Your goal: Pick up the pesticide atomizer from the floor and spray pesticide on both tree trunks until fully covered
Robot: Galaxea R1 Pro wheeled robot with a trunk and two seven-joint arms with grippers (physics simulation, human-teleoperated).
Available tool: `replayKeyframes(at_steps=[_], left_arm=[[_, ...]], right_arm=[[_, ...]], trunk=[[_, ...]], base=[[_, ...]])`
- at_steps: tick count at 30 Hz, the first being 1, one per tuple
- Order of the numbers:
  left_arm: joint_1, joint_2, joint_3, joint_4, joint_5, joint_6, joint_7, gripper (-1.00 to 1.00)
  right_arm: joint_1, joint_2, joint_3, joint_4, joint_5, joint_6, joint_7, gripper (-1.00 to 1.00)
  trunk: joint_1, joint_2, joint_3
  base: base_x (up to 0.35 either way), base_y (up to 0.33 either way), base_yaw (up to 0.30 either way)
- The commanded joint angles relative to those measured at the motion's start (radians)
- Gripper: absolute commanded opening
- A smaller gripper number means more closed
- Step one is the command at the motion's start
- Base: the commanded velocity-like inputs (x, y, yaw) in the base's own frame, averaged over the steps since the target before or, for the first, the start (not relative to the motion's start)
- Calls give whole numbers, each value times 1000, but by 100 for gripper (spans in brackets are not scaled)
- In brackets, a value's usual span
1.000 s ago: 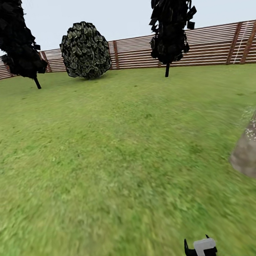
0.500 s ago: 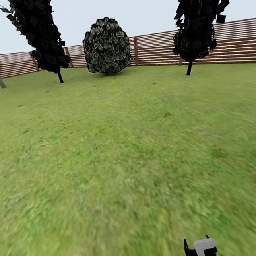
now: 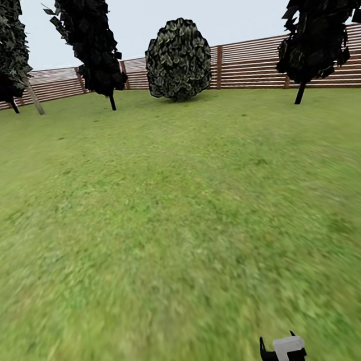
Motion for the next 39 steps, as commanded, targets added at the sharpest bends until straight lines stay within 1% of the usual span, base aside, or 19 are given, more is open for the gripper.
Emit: replayKeyframes(at_steps=[1, 12, 13, 15, 16, 17, 18, 22, 39], left_arm=[[0, 0, 1, 0, 0, 0, 0, -100], [0, 1, 5, 0, 5, -1, 6, -100], [0, 2, 5, 0, 18, -1, 14, -100], [0, 2, 13, 0, 109, -4, 43, -100], [0, 2, 15, 0, 138, -6, 47, -100], [0, 2, 15, 0, 151, -6, 49, -100], [0, 3, 16, 0, 171, -7, 52, -100], [0, 2, 16, 0, 176, -10, 45, -100], [0, 2, 9, 0, 161, -2, 47, -100]], right_arm=[[0, 0, 0, 0, 0, 0, 0, 100], [0, 0, 0, 0, 0, 0, 0, 100], [0, 0, 0, 0, 0, 0, 0, 100], [0, 0, 0, 0, 0, 0, 0, 100], [0, 0, 0, 0, 0, 0, 0, 100], [0, 0, 0, 0, 0, 0, 0, 100], [0, 0, 1, 0, 0, 0, 0, 100], [0, 0, 1, 0, 0, 0, 0, 100], [0, -1, 0, 0, 0, 0, 0, 100]], trunk=[[0, 0, -1], [0, 0, -6], [0, 0, -7], [0, 0, -8], [0, 0, -9], [0, 0, -9], [0, 0, -10], [0, 0, -12], [0, 0, -21]], base=[[0, 0, 281], [0, 0, 281], [0, 0, 281], [0, 0, 281], [0, 0, 281], [0, 0, 281], [0, 0, 281], [0, 0, 281], [0, 0, 281]])
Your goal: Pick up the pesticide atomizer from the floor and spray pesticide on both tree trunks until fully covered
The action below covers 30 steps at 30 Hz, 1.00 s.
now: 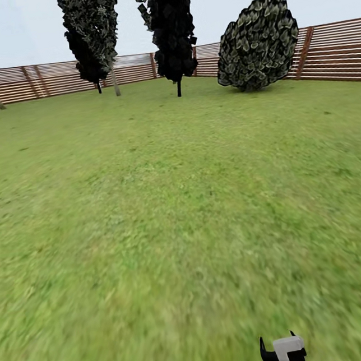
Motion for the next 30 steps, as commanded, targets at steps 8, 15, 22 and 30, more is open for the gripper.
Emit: replayKeyframes(at_steps=[8, 15, 22, 30], left_arm=[[0, 0, 0, 0, 1, 1, 0, -100], [0, -1, 0, 0, 1, 2, 1, -100], [0, -1, 0, 0, 1, 4, 1, -100], [0, -1, 0, 0, 1, 4, 3, -100]], right_arm=[[0, 0, 0, 0, 0, 0, 0, 100], [0, 0, 0, 0, 0, 0, 0, 100], [0, 0, 0, 0, 0, 0, 0, 100], [0, 0, 0, 0, 0, 0, 0, 100]], trunk=[[0, 0, -4], [0, 0, -8], [0, 0, -12], [0, 0, -16]], base=[[-22, 57, 281], [-4, 298, 281], [-4, 329, 281], [-128, 308, 281]])
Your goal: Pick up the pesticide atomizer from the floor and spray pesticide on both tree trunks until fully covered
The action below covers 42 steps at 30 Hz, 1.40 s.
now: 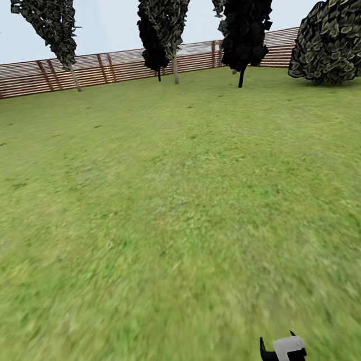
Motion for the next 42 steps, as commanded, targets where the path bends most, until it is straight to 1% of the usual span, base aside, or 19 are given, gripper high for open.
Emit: replayKeyframes(at_steps=[1, 6, 11, 33, 42], left_arm=[[0, 0, 0, 0, 0, 0, 0, -100], [0, 0, 0, 0, 0, 0, 0, -100], [0, 0, 0, 0, 0, 0, 0, -100], [0, 0, 0, 0, 0, -2, -1, -100], [0, 0, 0, 1, 0, -1, 0, -100]], right_arm=[[0, 0, 0, 0, 0, 0, 0, 100], [0, 0, 0, 0, 0, 0, 0, 100], [0, 0, 0, 0, 0, 0, 0, 100], [0, 0, 0, 0, 0, 0, 0, 100], [0, 0, 0, 0, 0, 0, 0, 100]], trunk=[[0, 0, -1], [0, 0, -3], [0, 0, -6], [0, 0, -18], [0, 0, -22]], base=[[-133, 306, 281], [-134, 281, 281], [-134, 162, 281], [-10, 6, 281], [-198, 174, 281]])
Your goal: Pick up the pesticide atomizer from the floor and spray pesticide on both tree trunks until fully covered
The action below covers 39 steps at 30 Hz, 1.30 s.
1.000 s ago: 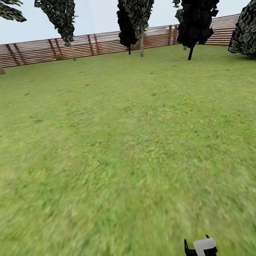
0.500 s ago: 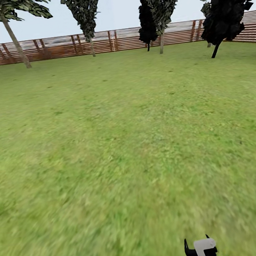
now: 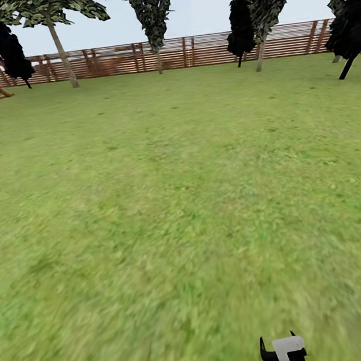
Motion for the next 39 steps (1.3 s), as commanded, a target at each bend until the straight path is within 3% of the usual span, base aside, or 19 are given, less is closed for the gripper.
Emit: replayKeyframes(at_steps=[1, 7, 39], left_arm=[[0, 0, -1, 0, -1, 0, 0, -100], [0, 0, -1, 0, 0, 0, -1, -100], [0, 0, 0, 2, 1, 1, 1, -100]], right_arm=[[0, 0, 0, 0, 0, 0, 0, 100], [0, 0, 0, 0, 0, 0, 0, 100], [0, 0, 0, 0, 0, 0, 0, 100]], trunk=[[0, 0, -1], [0, 0, -4], [0, 0, -21]], base=[[-79, 71, 281], [87, 3, 281], [338, 74, 281]])
